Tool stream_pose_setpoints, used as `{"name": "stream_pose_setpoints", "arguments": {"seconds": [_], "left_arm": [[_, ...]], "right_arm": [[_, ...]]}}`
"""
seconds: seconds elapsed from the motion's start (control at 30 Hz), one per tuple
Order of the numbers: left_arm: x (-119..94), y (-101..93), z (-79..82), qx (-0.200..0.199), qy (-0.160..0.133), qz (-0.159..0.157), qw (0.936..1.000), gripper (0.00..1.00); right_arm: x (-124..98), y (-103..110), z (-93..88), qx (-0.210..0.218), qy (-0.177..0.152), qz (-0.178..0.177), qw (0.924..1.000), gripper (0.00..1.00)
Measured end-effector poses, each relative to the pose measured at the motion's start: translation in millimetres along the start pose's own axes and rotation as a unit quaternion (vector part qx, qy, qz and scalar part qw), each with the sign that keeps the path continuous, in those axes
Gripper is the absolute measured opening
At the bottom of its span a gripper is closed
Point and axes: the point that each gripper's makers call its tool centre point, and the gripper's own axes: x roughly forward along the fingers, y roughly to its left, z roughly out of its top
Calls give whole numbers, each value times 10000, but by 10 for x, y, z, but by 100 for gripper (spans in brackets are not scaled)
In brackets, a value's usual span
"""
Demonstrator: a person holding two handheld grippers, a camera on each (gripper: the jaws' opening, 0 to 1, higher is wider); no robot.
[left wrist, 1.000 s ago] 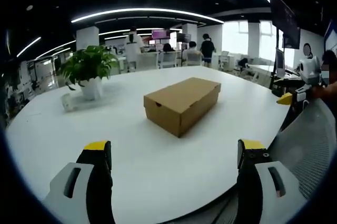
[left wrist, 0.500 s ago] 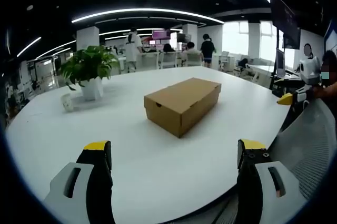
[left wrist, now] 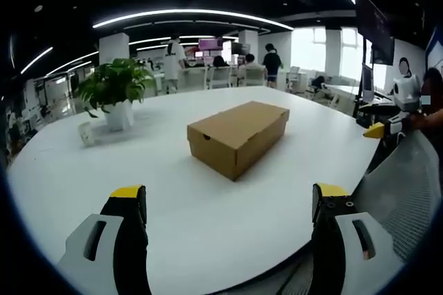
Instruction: Operate the shoe box by opening the lid, removing the specified soft item, and placing it in the target area until the item is outside and the box remains undamaged.
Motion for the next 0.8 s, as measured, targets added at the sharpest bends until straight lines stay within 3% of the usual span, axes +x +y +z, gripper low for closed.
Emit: {"name": "stream_pose_setpoints", "arguments": {"seconds": [0.8], "left_arm": [[18, -44, 27, 102, 126, -151, 9998, 99]], "right_arm": [[19, 71, 24, -161, 203, 267, 9993, 98]]}}
